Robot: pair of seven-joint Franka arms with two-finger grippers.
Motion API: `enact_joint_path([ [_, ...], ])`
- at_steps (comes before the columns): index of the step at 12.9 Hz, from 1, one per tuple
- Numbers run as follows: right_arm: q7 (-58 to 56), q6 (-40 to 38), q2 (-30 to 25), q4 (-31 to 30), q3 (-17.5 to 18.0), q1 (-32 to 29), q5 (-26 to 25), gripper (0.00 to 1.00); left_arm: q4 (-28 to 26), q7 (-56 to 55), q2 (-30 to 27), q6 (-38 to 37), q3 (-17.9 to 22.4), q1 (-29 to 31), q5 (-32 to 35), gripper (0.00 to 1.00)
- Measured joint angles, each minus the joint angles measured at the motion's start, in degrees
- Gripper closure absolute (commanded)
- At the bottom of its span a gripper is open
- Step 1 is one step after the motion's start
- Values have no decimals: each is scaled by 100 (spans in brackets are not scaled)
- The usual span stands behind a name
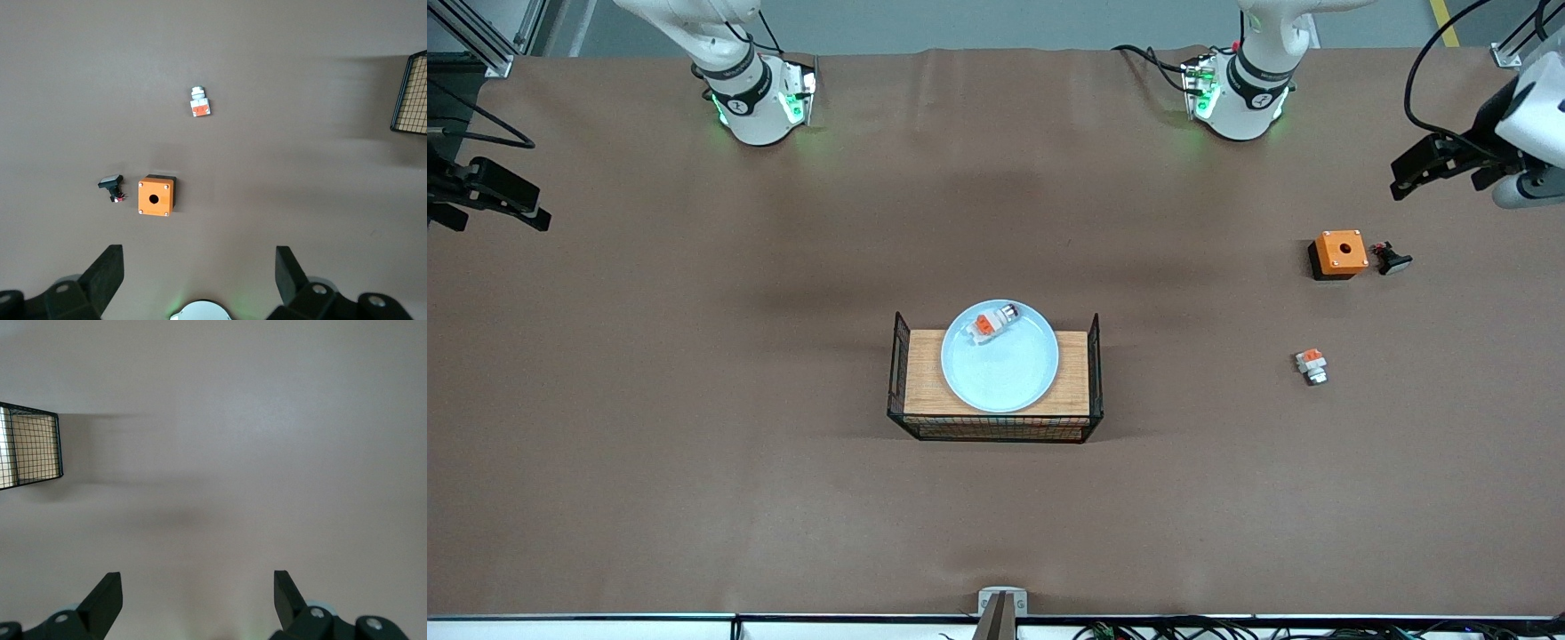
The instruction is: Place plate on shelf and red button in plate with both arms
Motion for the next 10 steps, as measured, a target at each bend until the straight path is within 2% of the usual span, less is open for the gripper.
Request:
enact_joint_path([
  [3,0,0,0,-1,-1213,1204,0,0,-6,7,-37,27,-10,0,0,0],
  [4,0,0,0,0,-1387,1353,0,0,64,7,4,6,-11,-1,0,0],
  [7,-11,4,0,9,-1477,1394,0,0,377,9,230,-177,-23,-8,0,0],
  [10,-12,5,0,10,-1484,1409,0,0,467,9,315,-214,-36,-10,0,0],
])
